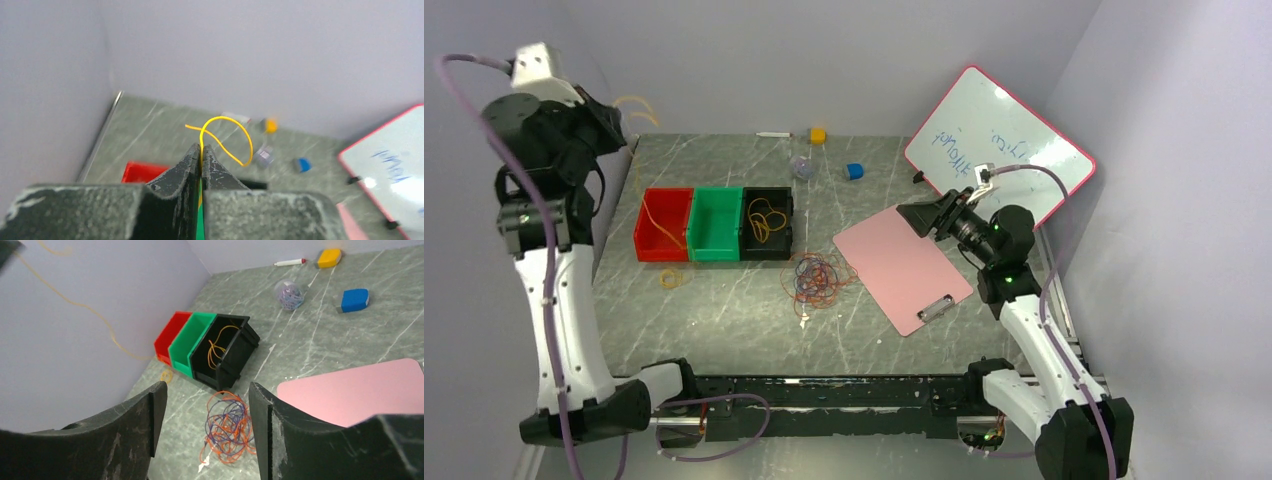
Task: Untangle the cables
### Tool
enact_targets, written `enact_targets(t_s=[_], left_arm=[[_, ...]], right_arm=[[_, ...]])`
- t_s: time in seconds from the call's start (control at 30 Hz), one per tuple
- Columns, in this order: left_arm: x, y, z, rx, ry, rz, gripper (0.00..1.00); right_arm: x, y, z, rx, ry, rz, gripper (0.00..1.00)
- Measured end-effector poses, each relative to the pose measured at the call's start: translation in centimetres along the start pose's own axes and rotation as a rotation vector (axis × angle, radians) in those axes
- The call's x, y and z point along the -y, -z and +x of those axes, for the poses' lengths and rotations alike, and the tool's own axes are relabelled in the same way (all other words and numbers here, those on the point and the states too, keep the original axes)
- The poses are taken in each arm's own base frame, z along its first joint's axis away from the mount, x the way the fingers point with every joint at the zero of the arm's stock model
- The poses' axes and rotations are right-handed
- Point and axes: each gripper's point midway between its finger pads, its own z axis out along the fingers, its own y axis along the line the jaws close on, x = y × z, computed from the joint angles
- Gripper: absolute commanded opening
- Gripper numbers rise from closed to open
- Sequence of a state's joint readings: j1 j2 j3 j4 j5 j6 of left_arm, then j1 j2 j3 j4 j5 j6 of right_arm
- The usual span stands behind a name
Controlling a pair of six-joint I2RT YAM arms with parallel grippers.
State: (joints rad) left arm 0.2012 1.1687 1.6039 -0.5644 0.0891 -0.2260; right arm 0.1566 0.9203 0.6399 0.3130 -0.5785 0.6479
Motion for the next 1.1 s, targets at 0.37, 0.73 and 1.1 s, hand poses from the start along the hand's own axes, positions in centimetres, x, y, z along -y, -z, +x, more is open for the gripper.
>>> enact_targets(t_s=[0.37,0.73,1.1], left_arm=[[10.6,10.6,-13.0,0.299,0.035,0.458,0.07],[13.8,9.0,-13.0,0.22,0.128,0.646,0.07],[21.0,2.4,-8.5,0.06,0.117,0.704,0.07]], right_arm=[[-0.8,-0.9,4.9,-0.132,0.08,-0.03,0.73],[-3.3,-2.4,10.2,-0.244,0.11,-0.063,0.75],[-2.4,-2.6,10.3,-0.224,0.111,-0.01,0.75]])
